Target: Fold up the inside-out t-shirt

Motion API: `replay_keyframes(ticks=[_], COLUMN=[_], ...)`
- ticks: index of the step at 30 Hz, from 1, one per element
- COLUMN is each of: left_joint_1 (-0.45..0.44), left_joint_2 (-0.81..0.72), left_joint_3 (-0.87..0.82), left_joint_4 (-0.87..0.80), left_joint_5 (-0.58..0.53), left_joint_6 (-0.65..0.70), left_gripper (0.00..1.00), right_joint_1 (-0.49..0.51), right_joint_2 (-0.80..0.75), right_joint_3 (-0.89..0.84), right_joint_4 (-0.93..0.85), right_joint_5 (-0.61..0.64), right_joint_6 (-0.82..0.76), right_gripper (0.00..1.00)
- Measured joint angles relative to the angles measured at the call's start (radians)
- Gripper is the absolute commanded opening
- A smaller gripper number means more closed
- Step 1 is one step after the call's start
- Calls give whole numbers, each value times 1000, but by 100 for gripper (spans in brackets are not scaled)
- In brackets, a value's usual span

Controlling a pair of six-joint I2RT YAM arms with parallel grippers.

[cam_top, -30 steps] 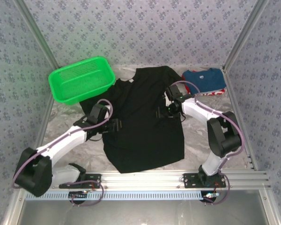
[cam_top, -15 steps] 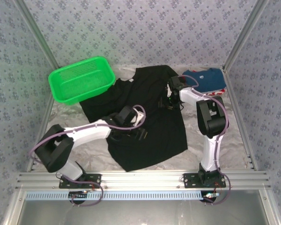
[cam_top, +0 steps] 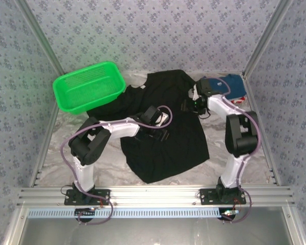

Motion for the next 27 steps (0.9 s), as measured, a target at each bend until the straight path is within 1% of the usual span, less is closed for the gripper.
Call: replay_keyframes(ticks=[4,7,9,11,14,17,20,23,27], left_joint_1=[-4,-41,-102,-200,-344,-444,-507,-533,-533], left_joint_2=[-19,-123,-214,-302,-357,-327,-252,-182,-148], left_joint_3=[-7,-85,-138,-183,-223,-229,-220,-207,-180], left_joint_4=[13,26,24,27,27,-4,-48,-89,-123], left_joint_5=[1,14,20,23,21,4,-33,-53,-74], left_joint_6=[2,31,60,101,164,222,268,295,318], left_gripper=[60,61,61,61,59,56,55,54,55], right_joint_1=[-5,-6,-7,-9,-11,-14,-17,-25,-35], right_joint_2=[-221,-341,-393,-425,-433,-433,-438,-466,-515], right_joint_3=[-183,-300,-355,-390,-400,-400,-400,-410,-435], right_joint_4=[21,10,-7,-23,-34,-33,-33,-33,-32], right_joint_5=[4,3,4,6,6,5,5,5,2], right_joint_6=[0,0,0,0,0,0,-2,-4,-4], right_gripper=[56,57,57,57,57,57,57,58,58])
